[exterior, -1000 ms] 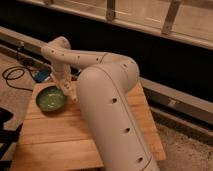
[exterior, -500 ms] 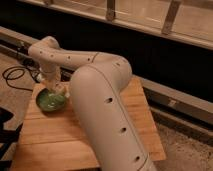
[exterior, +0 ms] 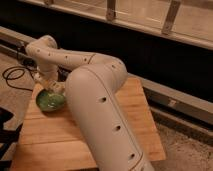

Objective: Place the bottle in the ceramic bowl

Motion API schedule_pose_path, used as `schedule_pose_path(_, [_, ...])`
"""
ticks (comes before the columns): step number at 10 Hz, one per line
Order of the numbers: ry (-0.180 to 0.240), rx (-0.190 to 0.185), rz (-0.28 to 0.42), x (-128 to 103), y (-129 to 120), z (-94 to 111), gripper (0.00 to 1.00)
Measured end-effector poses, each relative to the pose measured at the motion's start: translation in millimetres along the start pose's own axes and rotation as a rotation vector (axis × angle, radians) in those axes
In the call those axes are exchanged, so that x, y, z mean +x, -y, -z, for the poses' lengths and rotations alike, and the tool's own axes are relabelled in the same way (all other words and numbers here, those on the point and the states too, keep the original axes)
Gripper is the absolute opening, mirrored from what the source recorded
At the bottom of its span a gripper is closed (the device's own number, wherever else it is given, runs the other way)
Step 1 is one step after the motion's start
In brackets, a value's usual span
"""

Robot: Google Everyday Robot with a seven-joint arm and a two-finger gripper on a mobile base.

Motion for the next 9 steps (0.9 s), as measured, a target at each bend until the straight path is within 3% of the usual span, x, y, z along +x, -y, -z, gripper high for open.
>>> schedule_pose_path(5, [0.000, 0.000, 0.002, -1.1, -1.2, -0.4, 0.78])
schedule_pose_path(9, [0.000, 0.001, 0.000, -0.3, 0.0, -0.1, 0.80])
